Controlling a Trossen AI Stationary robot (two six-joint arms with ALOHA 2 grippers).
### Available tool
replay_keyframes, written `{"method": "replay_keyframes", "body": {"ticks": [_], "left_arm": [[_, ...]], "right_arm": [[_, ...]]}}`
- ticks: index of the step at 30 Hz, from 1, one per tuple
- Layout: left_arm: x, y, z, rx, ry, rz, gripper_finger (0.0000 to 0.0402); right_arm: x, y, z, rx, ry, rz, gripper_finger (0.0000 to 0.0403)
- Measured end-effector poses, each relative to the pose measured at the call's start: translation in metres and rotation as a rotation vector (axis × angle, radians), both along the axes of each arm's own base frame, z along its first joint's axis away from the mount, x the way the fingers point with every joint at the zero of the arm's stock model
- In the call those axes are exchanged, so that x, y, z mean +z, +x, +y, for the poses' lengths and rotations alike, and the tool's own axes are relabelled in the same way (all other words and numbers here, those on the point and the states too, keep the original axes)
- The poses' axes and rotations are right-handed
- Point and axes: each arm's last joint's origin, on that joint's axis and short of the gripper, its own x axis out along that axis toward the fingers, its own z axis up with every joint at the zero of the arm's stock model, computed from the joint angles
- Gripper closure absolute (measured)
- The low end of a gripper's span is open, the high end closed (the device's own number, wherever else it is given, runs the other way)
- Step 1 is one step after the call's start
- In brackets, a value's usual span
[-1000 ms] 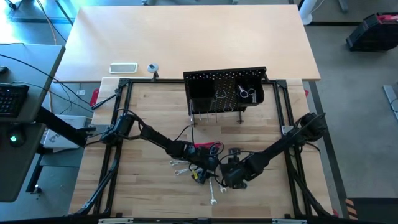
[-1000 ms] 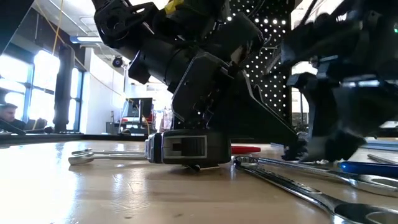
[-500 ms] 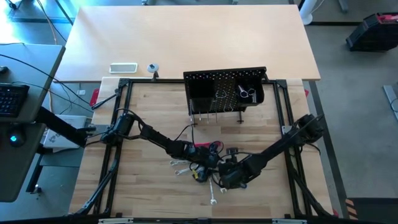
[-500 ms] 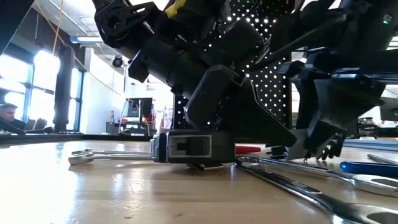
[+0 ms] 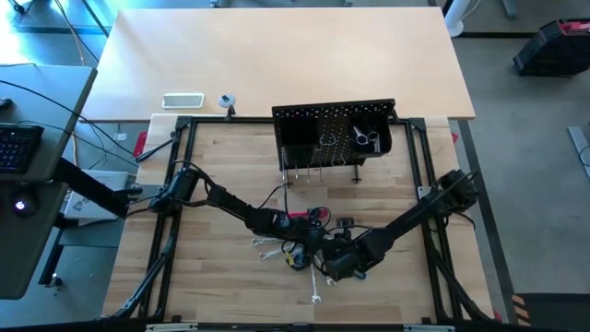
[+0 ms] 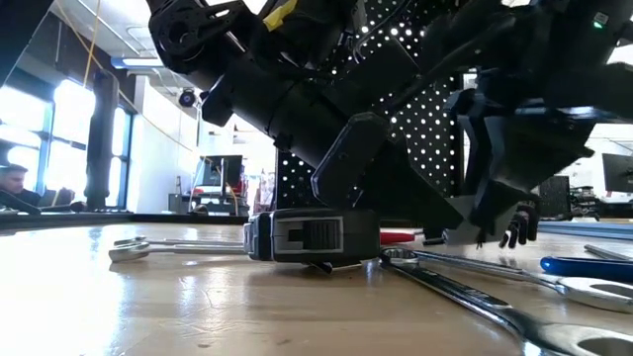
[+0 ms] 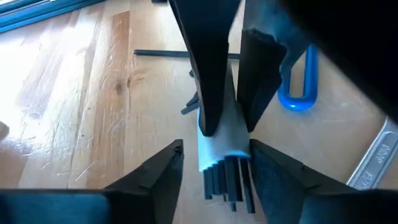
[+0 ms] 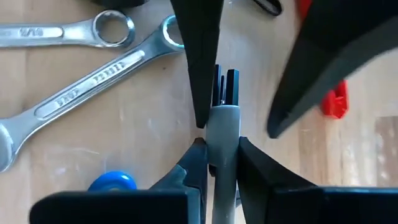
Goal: Hang tools onto peg board
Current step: Put the hex key allen wrench into the peg board
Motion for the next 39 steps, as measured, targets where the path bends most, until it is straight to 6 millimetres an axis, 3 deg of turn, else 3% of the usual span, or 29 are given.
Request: {"method": "replay_keyframes", "body": {"ticks": [4,11,18,26,35,39], "left_arm": [[0.001,0.000,-0.001,0.007,0.007,-0.007,0.0252],[0.005,-0.001,-0.008,0.054,0.064,-0.029,0.0247],[0.028,-0.005,-0.024,0.060,0.186,-0.078,0.0269],[0.043,-0.010,-0.024,0.053,0.200,-0.068,0.0282],[0.046,-0.014,-0.033,0.016,0.241,-0.068,0.0348],[0.047,-0.014,-0.035,0.012,0.276,-0.076,0.0349]], "right_arm": [[0.008,0.004,0.001,-0.034,-0.018,-0.029,0.0357],[0.024,0.011,0.005,-0.034,-0.011,-0.061,0.0357],[0.035,0.009,0.006,-0.078,-0.020,-0.049,0.0357],[0.044,0.010,0.009,-0.086,-0.031,-0.061,0.0357],[0.047,0.010,0.009,-0.102,-0.022,-0.051,0.0357],[0.047,0.009,0.008,-0.106,-0.026,-0.047,0.0357]]}}
